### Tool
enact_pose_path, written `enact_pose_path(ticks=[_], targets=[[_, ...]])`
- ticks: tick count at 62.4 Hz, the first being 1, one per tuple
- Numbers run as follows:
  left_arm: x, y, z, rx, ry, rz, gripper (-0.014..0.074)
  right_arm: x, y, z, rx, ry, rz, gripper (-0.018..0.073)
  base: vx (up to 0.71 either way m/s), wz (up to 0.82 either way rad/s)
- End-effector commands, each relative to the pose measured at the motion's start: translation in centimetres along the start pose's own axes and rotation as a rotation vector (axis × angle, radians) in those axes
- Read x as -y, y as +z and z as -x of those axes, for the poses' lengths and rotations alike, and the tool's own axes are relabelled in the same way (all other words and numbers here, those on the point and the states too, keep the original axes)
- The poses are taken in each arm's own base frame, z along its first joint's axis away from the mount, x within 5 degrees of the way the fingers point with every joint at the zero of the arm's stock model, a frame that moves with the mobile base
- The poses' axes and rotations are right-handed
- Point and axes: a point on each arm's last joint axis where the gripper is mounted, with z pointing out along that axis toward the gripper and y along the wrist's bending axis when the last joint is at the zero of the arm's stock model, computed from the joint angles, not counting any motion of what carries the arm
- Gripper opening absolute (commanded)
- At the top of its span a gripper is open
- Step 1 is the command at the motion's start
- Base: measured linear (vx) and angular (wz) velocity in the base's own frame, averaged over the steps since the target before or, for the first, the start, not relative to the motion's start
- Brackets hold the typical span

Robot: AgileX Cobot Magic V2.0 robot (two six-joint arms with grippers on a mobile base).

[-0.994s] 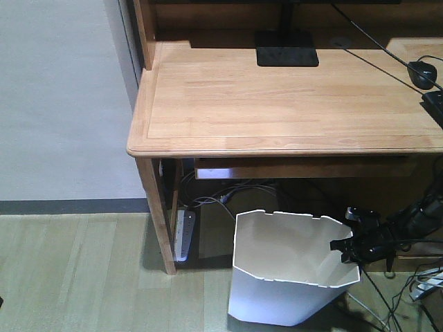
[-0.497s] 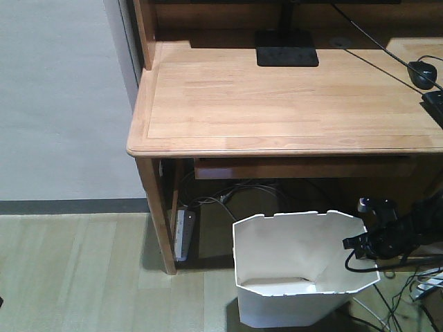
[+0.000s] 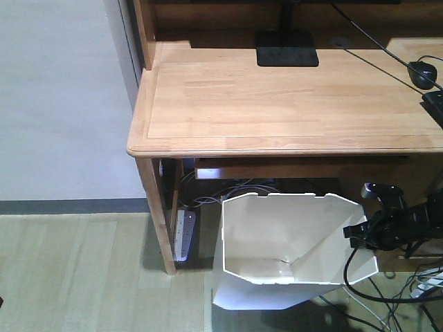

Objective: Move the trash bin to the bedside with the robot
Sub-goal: 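Drag the held bin out from under the desk with the right gripper, then turn the base away from the desk, holding the bin in the right gripper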

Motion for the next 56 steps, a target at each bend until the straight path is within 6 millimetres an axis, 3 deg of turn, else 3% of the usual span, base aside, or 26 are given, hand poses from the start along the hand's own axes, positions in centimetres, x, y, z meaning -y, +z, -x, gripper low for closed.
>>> enact_pose_path(ticks=[1,56], targets=[[0.01,0.16,-0.25,0.053,-0.012,-0.009,-0.0006,-2.37,-1.90,1.88,0.095,-0.014,0.167,-0.0006,0.00,0.00],[0.01,0.16,-0.25,0.053,-0.012,-0.009,-0.0006,-2.56,-1.96,1.90,0.100,-0.011,0.194,-0.0006,-0.01,0.04]])
